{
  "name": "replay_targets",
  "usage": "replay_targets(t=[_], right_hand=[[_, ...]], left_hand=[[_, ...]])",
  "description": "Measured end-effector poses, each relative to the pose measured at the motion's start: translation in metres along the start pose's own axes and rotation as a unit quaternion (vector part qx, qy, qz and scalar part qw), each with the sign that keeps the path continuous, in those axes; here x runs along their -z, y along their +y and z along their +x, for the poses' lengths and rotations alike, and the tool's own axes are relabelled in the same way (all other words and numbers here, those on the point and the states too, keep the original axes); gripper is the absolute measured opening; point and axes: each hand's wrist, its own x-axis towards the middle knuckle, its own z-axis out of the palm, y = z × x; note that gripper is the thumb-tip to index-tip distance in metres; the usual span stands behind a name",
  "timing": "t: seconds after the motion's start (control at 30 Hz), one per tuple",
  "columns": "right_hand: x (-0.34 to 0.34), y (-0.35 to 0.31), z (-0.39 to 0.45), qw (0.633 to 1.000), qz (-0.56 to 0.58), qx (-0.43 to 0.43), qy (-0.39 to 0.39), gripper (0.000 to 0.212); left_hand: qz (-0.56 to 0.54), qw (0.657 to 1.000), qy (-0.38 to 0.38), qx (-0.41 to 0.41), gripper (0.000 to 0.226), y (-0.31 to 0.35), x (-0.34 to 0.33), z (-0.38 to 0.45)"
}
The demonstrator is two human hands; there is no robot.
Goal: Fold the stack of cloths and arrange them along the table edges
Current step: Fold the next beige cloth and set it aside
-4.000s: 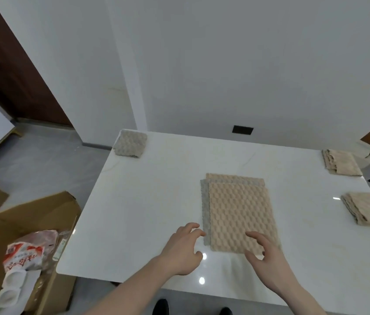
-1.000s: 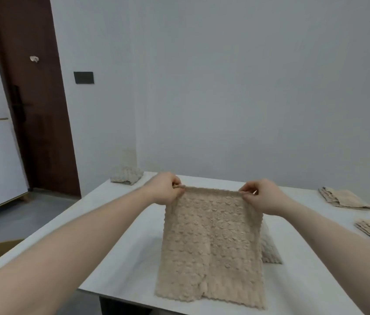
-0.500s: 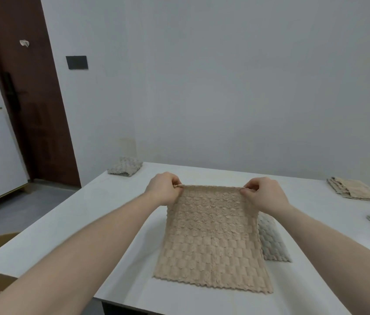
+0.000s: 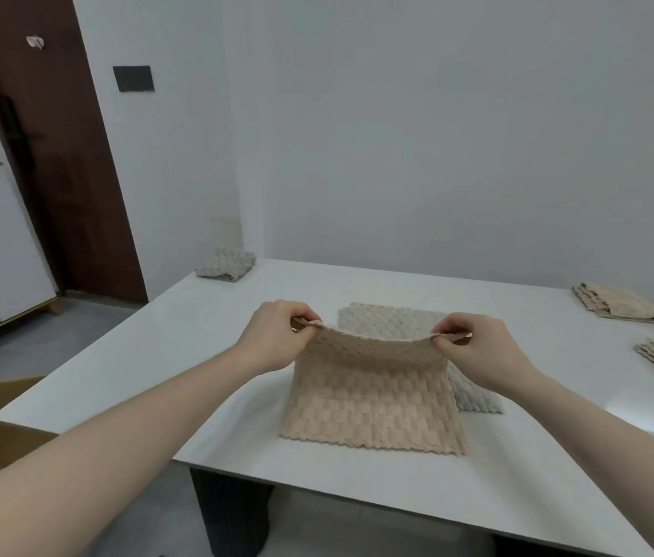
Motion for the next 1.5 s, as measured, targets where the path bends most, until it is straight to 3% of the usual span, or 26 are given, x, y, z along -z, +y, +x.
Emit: replay_targets(t=[0.37,0.67,0.8,0.87,0.93,1.03,1.13,1.33,1.5], right_hand=[[-0.010,0.016,-0.075,0.997,-0.039,0.024,-0.068,0.018],[-0.031,0.036,-0.102,0.991,-0.070,0.012,-0.111,0.013],[-0.036,0.039,-0.105,0.991,-0.067,0.021,-0.114,0.001],[-0.034,0.036,-0.105,0.991,-0.058,0.012,-0.117,0.006],[-0.032,0.031,-0.101,0.993,-0.040,0.000,-0.108,0.010],[-0.040,0.027,-0.086,0.999,-0.008,-0.027,-0.026,0.012],[-0.054,0.031,-0.069,0.997,-0.034,-0.049,0.037,0.008],[-0.079,0.052,-0.060,0.986,-0.124,-0.101,0.038,0.055],[-0.087,0.059,-0.061,0.981,-0.141,-0.130,0.021,0.071]], left_hand=[[0.056,0.995,-0.033,-0.075,0.016,-0.020,-0.017,-0.078],[0.111,0.987,-0.085,-0.085,0.022,-0.034,-0.037,-0.106],[0.145,0.980,-0.103,-0.084,0.034,-0.034,-0.039,-0.111],[0.171,0.978,-0.099,-0.071,0.041,-0.031,-0.037,-0.110],[0.172,0.981,-0.074,-0.056,0.041,-0.024,-0.036,-0.105],[0.149,0.986,-0.052,-0.053,0.041,-0.007,-0.043,-0.093],[0.126,0.984,-0.099,-0.074,0.046,0.014,-0.065,-0.082],[0.184,0.962,-0.185,-0.075,0.073,0.026,-0.111,-0.068],[0.222,0.949,-0.216,-0.064,0.078,0.017,-0.129,-0.066]])
